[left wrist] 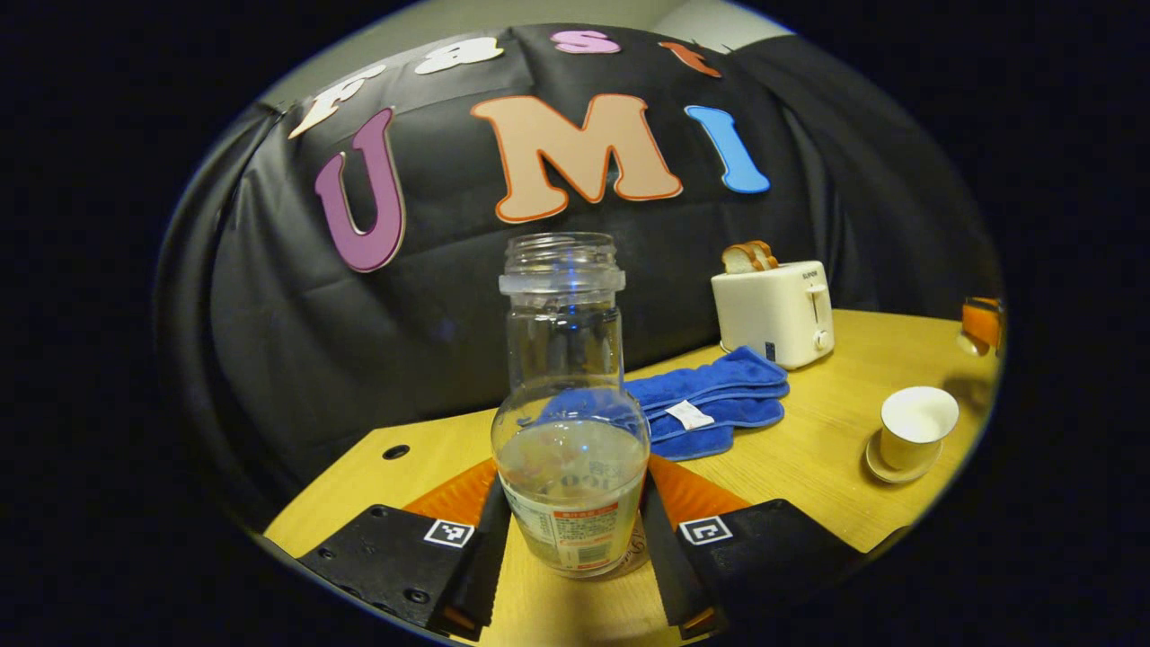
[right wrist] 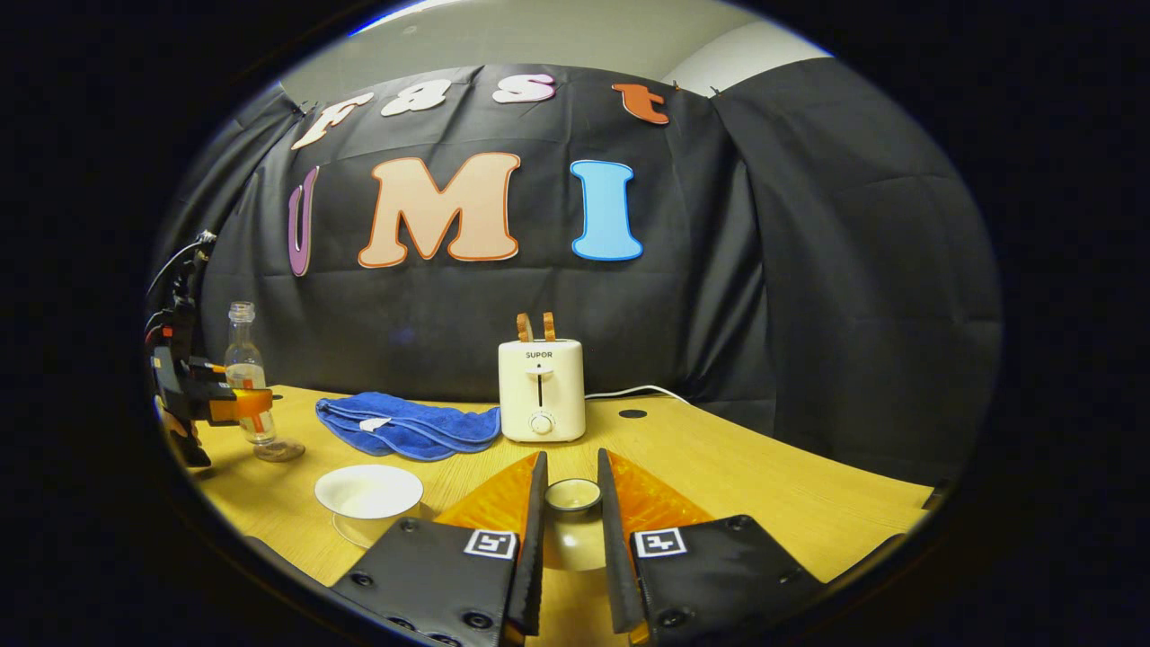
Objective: Open the teacup lid with one hand, grasp the water bottle and pour water into the teacup with the other hand; after pouring, place the water bottle on the coaster and then close the teacup lid.
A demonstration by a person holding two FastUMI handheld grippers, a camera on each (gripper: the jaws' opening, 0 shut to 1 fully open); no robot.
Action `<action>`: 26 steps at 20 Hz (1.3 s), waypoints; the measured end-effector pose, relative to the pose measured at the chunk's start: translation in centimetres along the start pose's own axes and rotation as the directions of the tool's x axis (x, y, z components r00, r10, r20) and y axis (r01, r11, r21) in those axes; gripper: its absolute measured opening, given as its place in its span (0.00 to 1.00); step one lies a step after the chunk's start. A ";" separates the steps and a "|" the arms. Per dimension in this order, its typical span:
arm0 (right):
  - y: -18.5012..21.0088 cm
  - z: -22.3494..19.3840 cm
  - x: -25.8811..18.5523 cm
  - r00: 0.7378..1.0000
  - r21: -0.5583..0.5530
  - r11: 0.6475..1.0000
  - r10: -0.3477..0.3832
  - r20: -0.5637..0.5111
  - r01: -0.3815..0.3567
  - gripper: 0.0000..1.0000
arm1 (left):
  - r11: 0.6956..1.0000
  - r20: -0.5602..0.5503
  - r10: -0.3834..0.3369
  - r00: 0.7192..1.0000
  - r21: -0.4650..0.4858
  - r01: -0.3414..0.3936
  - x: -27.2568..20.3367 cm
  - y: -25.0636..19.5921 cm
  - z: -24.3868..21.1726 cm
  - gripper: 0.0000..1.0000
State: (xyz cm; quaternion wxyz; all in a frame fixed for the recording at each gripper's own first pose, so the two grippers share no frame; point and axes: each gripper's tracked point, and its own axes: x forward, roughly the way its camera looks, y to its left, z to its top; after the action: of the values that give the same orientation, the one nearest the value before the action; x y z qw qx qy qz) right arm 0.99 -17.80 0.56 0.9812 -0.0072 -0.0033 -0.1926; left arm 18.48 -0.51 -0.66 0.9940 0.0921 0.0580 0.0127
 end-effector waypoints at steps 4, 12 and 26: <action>0.0 0.0 0.1 1.000 0.001 1.000 0.001 0.000 -0.001 0.34 | 0.997 -0.019 0.008 1.000 -0.078 -0.010 1.2 0.9 -1.0 0.67; 0.1 0.0 0.0 1.000 0.001 1.000 0.004 0.001 -0.004 0.33 | 0.994 -0.016 -0.008 1.000 -0.109 0.007 1.9 0.3 -1.2 0.67; 0.0 0.0 0.0 1.000 0.001 1.000 0.002 0.000 -0.002 0.33 | 0.993 -0.016 0.014 1.000 -0.116 -0.016 1.6 0.8 -1.3 0.87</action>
State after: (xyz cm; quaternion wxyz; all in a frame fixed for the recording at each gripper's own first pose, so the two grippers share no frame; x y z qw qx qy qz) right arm 0.97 -17.81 0.59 0.9815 -0.0069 -0.0034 -0.1915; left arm 19.89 0.56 -1.93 0.9971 0.0345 0.0641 0.0241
